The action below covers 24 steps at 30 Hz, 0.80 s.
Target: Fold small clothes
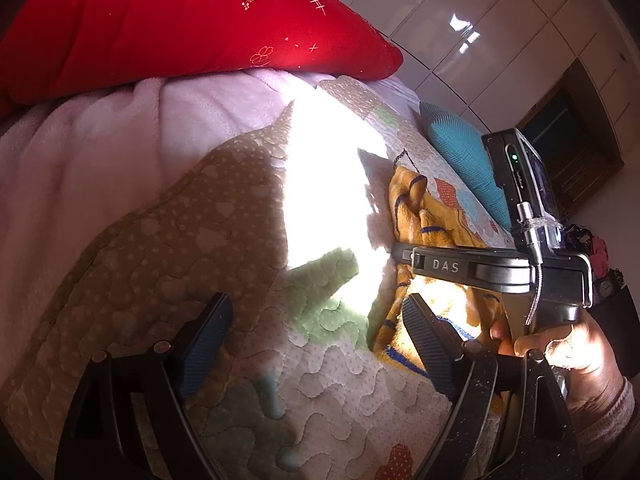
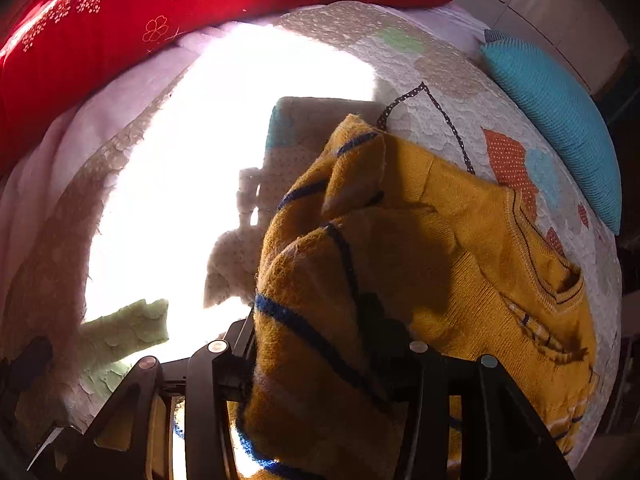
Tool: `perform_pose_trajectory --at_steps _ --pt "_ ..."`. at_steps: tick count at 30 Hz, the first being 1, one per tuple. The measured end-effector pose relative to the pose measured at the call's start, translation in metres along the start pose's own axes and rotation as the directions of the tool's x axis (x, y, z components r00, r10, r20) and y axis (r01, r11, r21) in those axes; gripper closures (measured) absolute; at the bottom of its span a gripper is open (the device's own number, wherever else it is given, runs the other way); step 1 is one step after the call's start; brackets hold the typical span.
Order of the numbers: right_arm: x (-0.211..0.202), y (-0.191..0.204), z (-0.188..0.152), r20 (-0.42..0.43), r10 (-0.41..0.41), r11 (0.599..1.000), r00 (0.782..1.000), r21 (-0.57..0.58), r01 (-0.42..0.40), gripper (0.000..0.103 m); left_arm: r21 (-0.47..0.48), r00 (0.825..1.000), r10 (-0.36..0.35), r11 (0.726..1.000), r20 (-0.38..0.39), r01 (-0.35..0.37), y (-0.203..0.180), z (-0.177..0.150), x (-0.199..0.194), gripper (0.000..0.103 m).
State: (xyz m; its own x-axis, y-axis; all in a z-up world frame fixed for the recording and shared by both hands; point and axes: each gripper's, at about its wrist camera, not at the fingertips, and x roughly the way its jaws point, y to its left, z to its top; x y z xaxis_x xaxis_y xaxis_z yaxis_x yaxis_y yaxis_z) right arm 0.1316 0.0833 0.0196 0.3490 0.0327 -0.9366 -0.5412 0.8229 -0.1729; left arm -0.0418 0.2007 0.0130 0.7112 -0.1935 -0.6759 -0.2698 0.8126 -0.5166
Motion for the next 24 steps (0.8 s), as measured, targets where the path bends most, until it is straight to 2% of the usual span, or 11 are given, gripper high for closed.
perform_pose_trajectory --at_steps 2,4,6,9,11,15,16,17,19,21,24 --pt "0.002 0.010 0.002 -0.012 -0.049 0.998 0.999 -0.045 0.048 0.046 0.000 0.999 -0.030 1.000 -0.027 0.030 -0.004 -0.003 0.004 0.017" --pt "0.001 0.014 0.002 -0.009 -0.075 0.995 0.997 -0.061 0.074 0.051 0.027 0.999 -0.023 0.999 -0.038 0.024 -0.013 -0.007 0.008 0.017" --pt "-0.002 0.012 0.001 0.005 -0.091 0.994 0.996 -0.057 0.091 0.069 0.061 0.999 -0.009 0.998 -0.044 0.012 -0.023 -0.011 0.013 0.017" --pt "-0.013 0.001 -0.005 0.043 -0.043 0.999 0.998 -0.021 0.044 0.078 0.105 0.998 -0.002 0.994 -0.062 0.008 -0.036 -0.018 0.022 0.012" --pt "-0.021 -0.008 -0.009 0.070 0.001 1.000 0.998 0.014 -0.002 0.082 0.128 0.998 -0.001 0.992 -0.061 0.009 -0.046 -0.022 0.028 0.005" --pt "-0.039 -0.034 -0.017 0.143 0.094 0.991 0.985 0.076 -0.106 0.084 0.135 0.992 -0.098 0.985 -0.084 0.109 -0.070 -0.029 0.043 0.004" --pt "-0.045 -0.041 -0.021 0.166 0.117 0.987 0.979 0.092 -0.134 0.084 0.126 0.988 -0.128 0.982 -0.086 0.138 -0.075 -0.030 0.046 0.011" --pt "-0.051 -0.049 -0.025 0.190 0.143 0.980 0.971 0.111 -0.166 0.085 0.114 0.983 -0.157 0.979 -0.096 0.167 -0.081 -0.031 0.048 0.045" --pt "-0.062 -0.070 -0.036 0.238 0.190 0.962 0.953 0.148 -0.229 0.085 0.099 0.964 -0.209 0.969 -0.162 0.227 -0.097 -0.031 0.057 0.090" --pt "-0.075 -0.094 -0.050 0.297 0.221 0.941 0.929 0.185 -0.283 0.085 0.131 0.969 -0.205 0.966 -0.135 0.223 -0.119 -0.032 0.050 0.090" --pt "-0.091 -0.145 -0.079 0.381 0.247 0.894 0.891 0.264 -0.361 0.085 0.207 0.966 -0.228 0.946 -0.123 0.250 -0.166 -0.039 0.038 0.090"
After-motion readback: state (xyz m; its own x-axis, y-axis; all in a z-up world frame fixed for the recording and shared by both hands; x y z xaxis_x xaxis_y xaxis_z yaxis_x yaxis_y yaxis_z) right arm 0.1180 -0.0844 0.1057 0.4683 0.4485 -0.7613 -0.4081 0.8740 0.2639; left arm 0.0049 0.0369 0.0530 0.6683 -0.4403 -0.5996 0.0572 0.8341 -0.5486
